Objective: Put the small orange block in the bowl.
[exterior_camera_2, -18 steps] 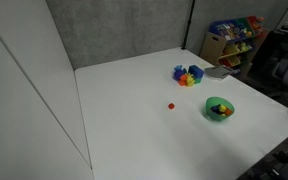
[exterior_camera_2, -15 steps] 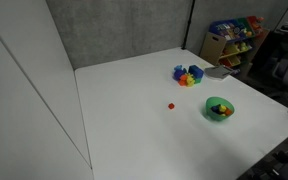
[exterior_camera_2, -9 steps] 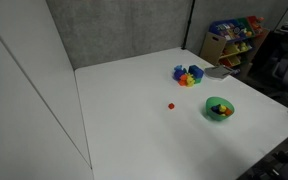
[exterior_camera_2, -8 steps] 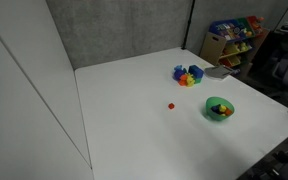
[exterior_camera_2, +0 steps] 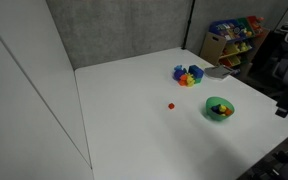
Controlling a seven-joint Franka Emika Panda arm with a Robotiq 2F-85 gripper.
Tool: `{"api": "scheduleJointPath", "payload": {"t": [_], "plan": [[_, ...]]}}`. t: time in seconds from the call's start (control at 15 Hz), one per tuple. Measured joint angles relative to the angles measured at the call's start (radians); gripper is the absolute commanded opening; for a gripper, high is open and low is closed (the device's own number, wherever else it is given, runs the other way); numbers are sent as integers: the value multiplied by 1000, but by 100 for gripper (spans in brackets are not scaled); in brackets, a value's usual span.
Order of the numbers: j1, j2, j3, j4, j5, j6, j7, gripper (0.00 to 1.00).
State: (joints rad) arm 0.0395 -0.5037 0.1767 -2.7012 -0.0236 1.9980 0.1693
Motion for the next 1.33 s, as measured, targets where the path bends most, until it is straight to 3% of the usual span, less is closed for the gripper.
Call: {"api": "scheduleJointPath", "payload": {"t": [0.4, 1.33], "plan": [[0, 258, -3, 133, 8, 139, 34, 100], [31, 775, -71, 512, 6, 291, 41, 100]]}}
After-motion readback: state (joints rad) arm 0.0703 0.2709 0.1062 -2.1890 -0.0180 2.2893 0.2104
